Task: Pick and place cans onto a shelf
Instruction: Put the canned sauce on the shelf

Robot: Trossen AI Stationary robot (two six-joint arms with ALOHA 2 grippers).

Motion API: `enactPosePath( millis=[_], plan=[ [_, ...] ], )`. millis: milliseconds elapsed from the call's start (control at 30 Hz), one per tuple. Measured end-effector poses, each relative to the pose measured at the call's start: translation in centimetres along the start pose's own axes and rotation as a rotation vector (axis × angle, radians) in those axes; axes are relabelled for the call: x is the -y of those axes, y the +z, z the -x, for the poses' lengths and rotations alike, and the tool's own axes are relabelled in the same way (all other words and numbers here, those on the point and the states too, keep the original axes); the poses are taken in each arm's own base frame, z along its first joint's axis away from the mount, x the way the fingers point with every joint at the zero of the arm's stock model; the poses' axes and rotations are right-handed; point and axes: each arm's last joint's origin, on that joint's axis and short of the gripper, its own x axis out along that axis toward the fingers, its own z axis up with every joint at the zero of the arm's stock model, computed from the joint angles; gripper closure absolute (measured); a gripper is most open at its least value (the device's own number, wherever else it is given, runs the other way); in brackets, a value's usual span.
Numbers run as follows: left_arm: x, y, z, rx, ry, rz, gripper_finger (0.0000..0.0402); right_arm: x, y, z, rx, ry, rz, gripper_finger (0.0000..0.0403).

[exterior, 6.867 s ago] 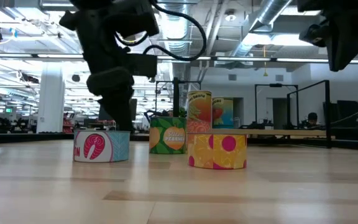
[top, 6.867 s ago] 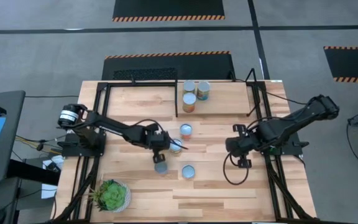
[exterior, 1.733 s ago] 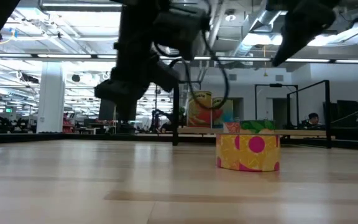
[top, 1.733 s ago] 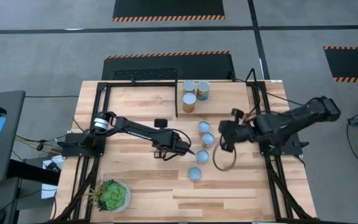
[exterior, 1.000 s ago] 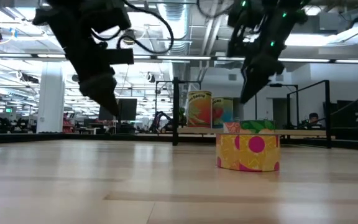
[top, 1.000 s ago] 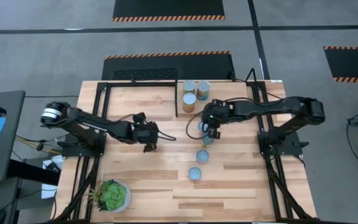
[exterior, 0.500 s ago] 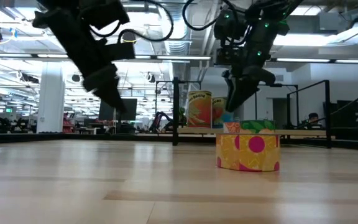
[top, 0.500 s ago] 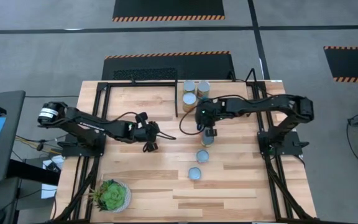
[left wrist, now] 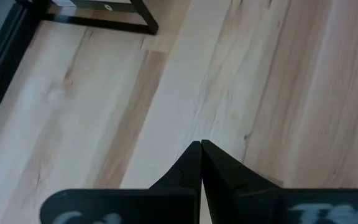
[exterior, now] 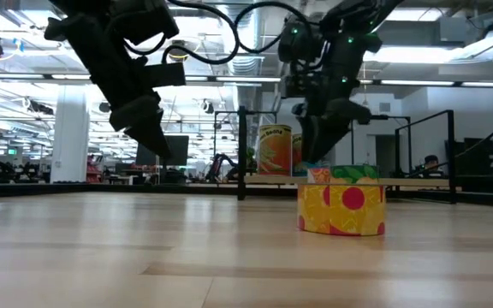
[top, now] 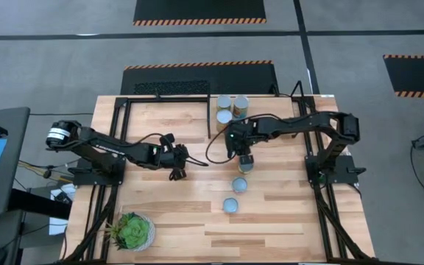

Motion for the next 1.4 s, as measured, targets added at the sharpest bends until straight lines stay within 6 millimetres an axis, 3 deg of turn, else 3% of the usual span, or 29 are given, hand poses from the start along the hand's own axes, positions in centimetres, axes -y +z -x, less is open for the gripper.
enactPosePath(
  millis=[500,967,1133,1400],
  plan=[
    [0.1,0.2,0.0,0.014,-0.014,0.011,0.0401,1.1,-1.2,-0.7,-0.073,0.018,-0.027,0.0231],
    [0.1,0.2,0.0,0.014,-0.014,0.036,0.0401,0.9,-1.8,-1.1,-0.101,0.032,-0.060,0.0252],
    [0.1,0.2,0.0,0.014,-0.014,0.037,0.0401,0.8,-1.9,-1.1,-0.111,0.034,-0.096,0.0282],
    [0.1,0.1,0.0,0.004,-0.038,0.084,0.0401,0.6,-1.8,-1.0,-0.116,0.036,-0.132,0.0363]
  ],
)
